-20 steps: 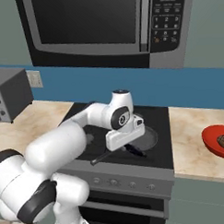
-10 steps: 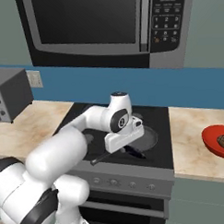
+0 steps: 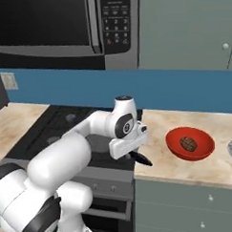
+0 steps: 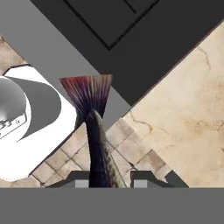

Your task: Place the fish on the plate and place the potato on the same plate.

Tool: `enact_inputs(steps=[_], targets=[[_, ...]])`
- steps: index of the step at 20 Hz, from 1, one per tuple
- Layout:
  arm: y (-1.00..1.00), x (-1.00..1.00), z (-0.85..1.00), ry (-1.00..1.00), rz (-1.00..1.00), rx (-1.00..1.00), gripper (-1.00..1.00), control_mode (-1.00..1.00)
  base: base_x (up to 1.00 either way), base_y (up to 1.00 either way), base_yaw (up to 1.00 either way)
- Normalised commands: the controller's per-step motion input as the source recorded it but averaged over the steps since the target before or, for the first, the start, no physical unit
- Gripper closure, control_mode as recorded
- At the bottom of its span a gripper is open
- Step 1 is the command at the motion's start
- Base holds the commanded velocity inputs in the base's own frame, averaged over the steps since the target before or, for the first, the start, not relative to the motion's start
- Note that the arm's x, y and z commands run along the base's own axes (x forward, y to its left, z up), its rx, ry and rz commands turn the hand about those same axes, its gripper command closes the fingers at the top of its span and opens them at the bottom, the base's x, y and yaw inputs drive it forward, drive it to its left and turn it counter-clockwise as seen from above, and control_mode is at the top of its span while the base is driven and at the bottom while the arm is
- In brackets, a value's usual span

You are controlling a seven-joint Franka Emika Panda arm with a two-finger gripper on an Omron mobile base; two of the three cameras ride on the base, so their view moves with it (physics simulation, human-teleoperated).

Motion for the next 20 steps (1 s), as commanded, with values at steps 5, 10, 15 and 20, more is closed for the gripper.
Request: enact_inputs(steps=[5, 10, 15, 20], targets=[[0.00, 0.00, 0.00, 0.00, 0.00, 0.00, 1.00, 1.00, 0.09, -0.91, 0.00], [0.00, 0.00, 0.00, 0.00, 0.00, 0.00, 1.00, 1.00, 0.14, -0.79, 0.00], [0.00, 0.00, 0.00, 0.00, 0.00, 0.00, 1.00, 1.00, 0.44, -0.57, 0.00], [0.00, 0.00, 0.00, 0.00, 0.00, 0.00, 1.00, 1.00, 0.48, -0.46, 0.00]])
